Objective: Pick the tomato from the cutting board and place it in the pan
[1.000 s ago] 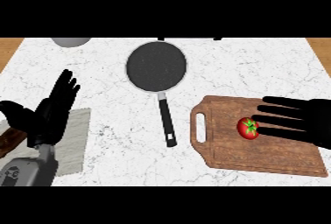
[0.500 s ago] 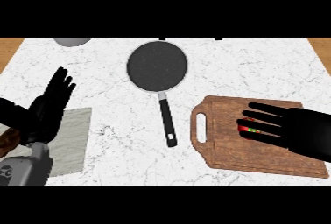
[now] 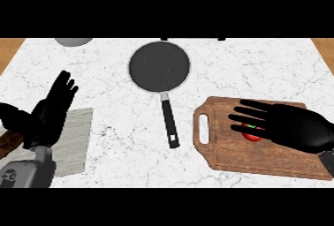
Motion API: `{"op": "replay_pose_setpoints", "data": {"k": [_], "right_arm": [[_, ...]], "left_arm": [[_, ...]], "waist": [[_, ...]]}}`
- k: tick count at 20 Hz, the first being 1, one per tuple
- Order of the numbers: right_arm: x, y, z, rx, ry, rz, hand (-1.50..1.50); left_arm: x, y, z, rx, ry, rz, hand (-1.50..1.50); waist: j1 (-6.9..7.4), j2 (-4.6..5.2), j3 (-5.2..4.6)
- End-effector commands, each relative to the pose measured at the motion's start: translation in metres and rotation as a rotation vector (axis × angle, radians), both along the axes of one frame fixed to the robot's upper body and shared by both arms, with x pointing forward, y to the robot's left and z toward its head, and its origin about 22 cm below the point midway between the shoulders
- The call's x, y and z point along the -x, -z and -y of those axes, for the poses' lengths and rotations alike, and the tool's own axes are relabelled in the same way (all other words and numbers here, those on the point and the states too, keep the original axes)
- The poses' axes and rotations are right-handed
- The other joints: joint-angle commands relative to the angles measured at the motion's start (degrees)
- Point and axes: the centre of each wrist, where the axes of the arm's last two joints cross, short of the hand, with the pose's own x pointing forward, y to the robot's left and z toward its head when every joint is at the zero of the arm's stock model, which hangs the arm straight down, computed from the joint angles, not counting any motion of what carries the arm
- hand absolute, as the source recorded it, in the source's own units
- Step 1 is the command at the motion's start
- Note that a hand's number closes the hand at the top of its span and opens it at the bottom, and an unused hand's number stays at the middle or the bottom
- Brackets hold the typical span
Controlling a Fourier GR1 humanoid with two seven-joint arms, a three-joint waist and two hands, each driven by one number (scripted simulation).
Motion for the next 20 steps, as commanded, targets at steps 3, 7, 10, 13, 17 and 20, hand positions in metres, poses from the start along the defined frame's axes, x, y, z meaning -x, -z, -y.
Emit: {"op": "replay_pose_setpoints", "data": {"k": [3,7,10,13,17,20], "right_arm": [[-0.010,0.008,-0.021,0.030,0.003,0.006,-1.50],[-0.014,0.025,-0.020,0.004,0.006,0.007,-1.50],[-0.007,0.051,-0.022,-0.017,-0.017,-0.044,-1.50],[-0.007,0.047,-0.030,-0.021,-0.007,-0.046,-1.50],[-0.021,0.067,-0.023,0.038,-0.009,-0.060,-1.50],[-0.043,0.050,-0.035,0.015,-0.075,-0.060,1.50]], "left_arm": [[-0.012,-0.011,0.012,-0.004,-0.010,0.001,0.00],[-0.004,-0.002,0.002,0.003,-0.014,-0.007,0.00],[-0.004,0.002,-0.005,0.001,-0.016,-0.003,0.00],[0.002,-0.022,0.007,0.009,-0.009,-0.012,0.00],[-0.014,-0.004,-0.005,0.001,-0.004,-0.009,0.00],[-0.001,0.000,-0.001,0.016,0.003,-0.008,0.00]], "waist": [[-0.16,-0.03,0.00],[-0.16,-0.03,0.00],[-0.21,-0.01,0.00],[-0.14,-0.08,0.01],[-0.18,0.04,0.01],[0.17,0.05,0.00]]}}
